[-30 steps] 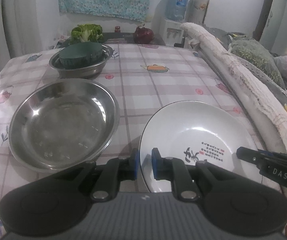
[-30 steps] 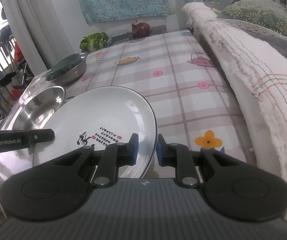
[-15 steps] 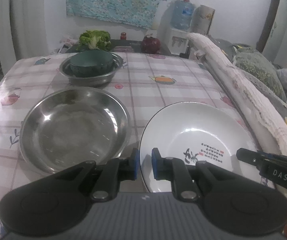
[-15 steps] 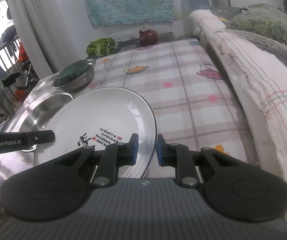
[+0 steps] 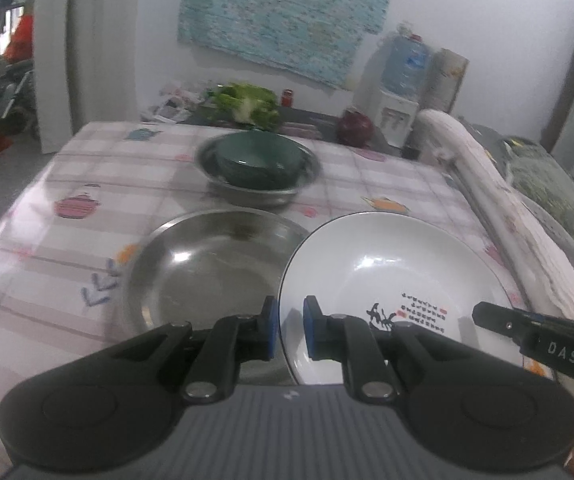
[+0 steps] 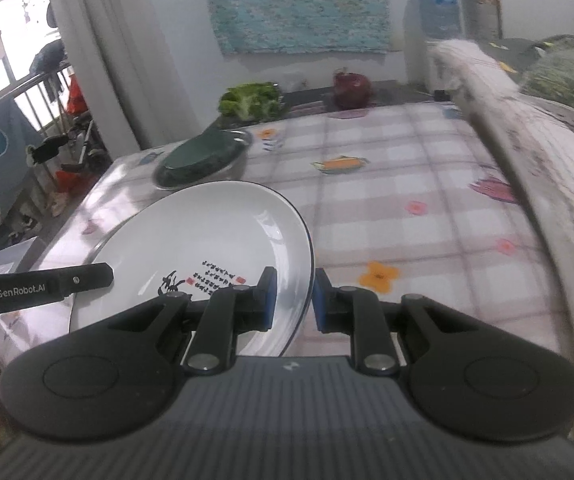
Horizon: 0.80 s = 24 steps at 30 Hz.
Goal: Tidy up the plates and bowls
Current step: 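Lower the white plate into the steel basins and open both grippers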
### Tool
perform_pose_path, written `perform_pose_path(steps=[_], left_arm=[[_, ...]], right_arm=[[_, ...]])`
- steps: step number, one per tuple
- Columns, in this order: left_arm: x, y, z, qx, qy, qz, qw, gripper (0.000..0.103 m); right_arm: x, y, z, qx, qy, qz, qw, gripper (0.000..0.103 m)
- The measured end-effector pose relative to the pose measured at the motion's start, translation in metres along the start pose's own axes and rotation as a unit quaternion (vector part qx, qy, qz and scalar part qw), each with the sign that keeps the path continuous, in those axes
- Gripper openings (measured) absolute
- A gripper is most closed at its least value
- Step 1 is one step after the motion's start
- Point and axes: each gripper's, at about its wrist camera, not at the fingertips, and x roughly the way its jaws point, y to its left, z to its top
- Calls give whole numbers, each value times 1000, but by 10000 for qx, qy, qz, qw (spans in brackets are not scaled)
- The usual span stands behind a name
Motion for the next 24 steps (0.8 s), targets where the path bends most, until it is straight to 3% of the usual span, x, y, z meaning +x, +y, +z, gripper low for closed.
perform_pose_path(steps=[12,18,21,24], left_arm=[[23,71,14,-451,136,473,9978,15],[40,91,11,-551,310,517,9967,15],[39,96,13,-582,234,292,9976,9],[35,92,16,-390,82,358,9986,11]], right_arm=[[62,65,10,-270,411,275,9984,18],[85,80,9,-300,645,176,9973,18],[89,86,12,-388,621,131,9972,19],[95,86,15,-447,610,22,9971,20]])
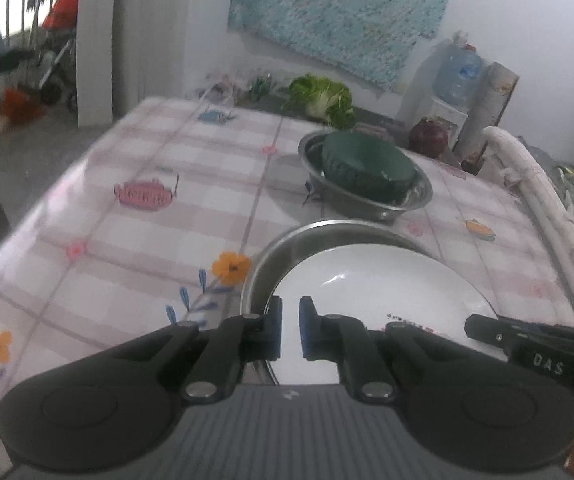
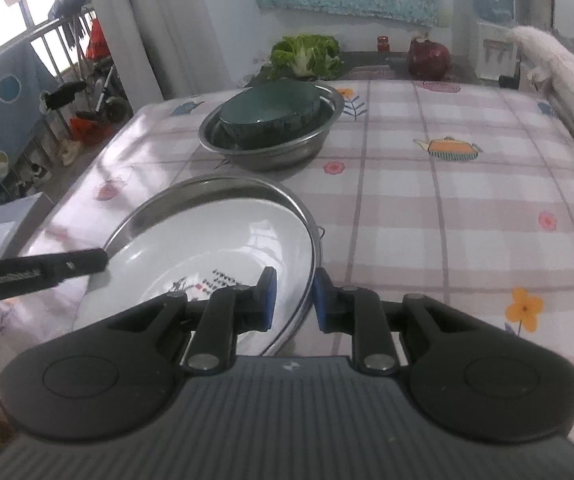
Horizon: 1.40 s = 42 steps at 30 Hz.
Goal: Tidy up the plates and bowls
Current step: 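Lower the white plate into the steel basins and open both grippers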
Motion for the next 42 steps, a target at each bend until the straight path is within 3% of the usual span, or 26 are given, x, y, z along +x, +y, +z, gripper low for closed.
perform_pose_path(steps=[6,8,11,13,17,21,24,31,42], left_arm=[[-3,9,3,14,-108,127,9999,23],[-2,14,6,-19,-128,155,9998,39],[5,21,11,-55,-148,277,9995,50],[13,24,14,-46,-33,292,9996,52],[38,36,17,-322,457,-66,9984,52],[53,35,15,-305,639,-175,9973,47],[58,33,13,-361,803,-449,9951,31],[52,15,8,-94,838,-303,9960,41],[39,-23,-13,173,1090,-700,9914,41]], right_arm=[[-5,-5,9,85,-301,54,9995,28],[-5,-11,9,178,-359,16,9992,32],[5,-27,6,644,-199,88,9977,35],[14,-38,1,1015,-41,233,9946,36],[29,-47,-9,1458,201,566,9875,36],[37,-42,-13,1435,256,739,9866,33],[40,-39,-11,1390,311,857,9861,20],[34,-38,-10,1191,330,812,9890,18],[-2,-74,-36,1575,334,450,9859,19]])
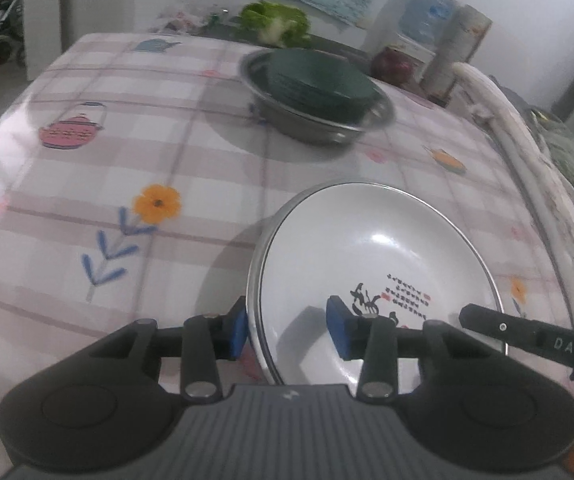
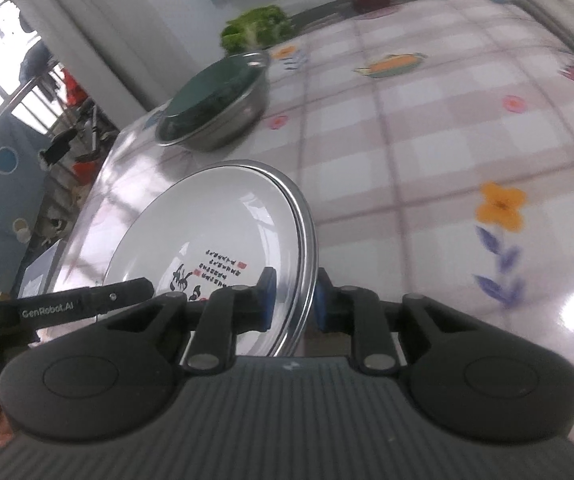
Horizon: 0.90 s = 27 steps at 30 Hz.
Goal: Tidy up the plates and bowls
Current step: 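Lower the white plate into the steel basins and open both grippers, then move both grippers to the steel bowl holding the green bowl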
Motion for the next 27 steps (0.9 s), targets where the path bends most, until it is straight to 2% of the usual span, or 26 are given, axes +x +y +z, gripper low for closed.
perform_pose_path(steps=[11,14,17,19,23,25,27], left_arm=[[-2,-16,-8,248,-76,80,9996,42],[-5,-21,-9,374,-154,173,9990,51],[-9,-24,-10,494,-261,369,9978,58],[-12,-24,-11,514,-296,423,9973,63],[-19,-22,-13,485,-371,448,9971,73],[-21,-22,-14,500,-394,475,9968,75],[-25,-22,-15,532,-425,519,9963,77]], right_arm=[[-11,-9,-9,6,-89,-123,9999,22],[-12,-6,-8,-82,-100,-154,9998,24],[-16,-4,-8,-129,-147,-177,9997,34],[-20,-2,-8,-189,-194,-228,9994,49],[-26,-1,-7,-236,-288,-305,9988,62],[-30,-1,-7,-237,-362,-330,9985,74],[-33,0,-7,-263,-414,-367,9981,78]])
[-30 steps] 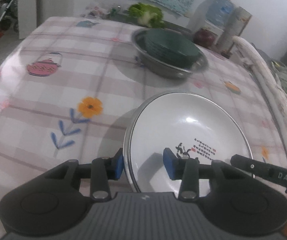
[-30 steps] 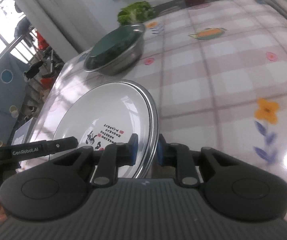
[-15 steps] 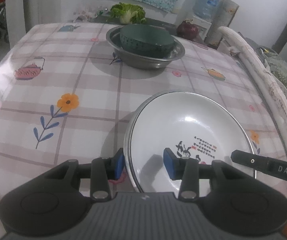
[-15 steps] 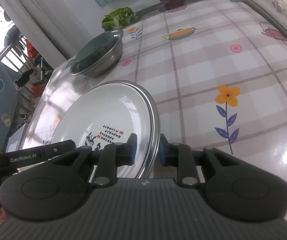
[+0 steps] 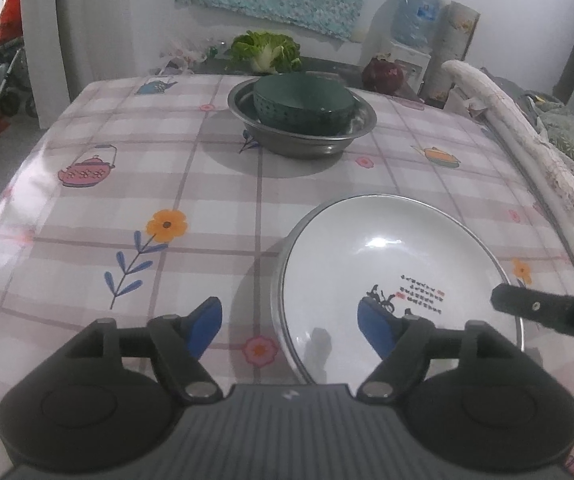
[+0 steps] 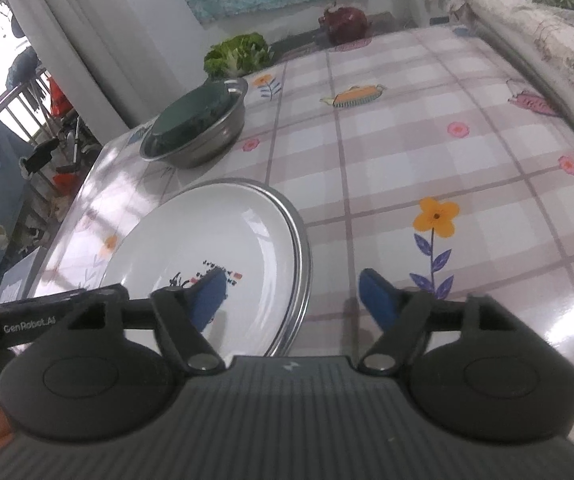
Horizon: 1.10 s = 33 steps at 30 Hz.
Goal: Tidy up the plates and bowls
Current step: 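Move both grippers to the steel bowl holding the green bowl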
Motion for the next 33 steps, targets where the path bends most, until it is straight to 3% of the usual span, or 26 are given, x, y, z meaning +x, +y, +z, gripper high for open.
perform_pose_path(steps=[11,15,23,33], left_arm=[[-12,5,-3,-31,-94,126,9999,83],[-17,5,-4,3,-181,150,9997,87],[-20,7,-4,-38,-236,130,9996,90],[-21,8,-4,-54,-222,116,9997,90]], right_arm=[[-21,9,6,-425,-331,-428,9976,88],[-30,15,7,-652,-525,-664,9943,102],[-43,28,10,-1167,-748,-1143,9837,102],[-47,43,10,-1554,-788,-1309,9760,102]])
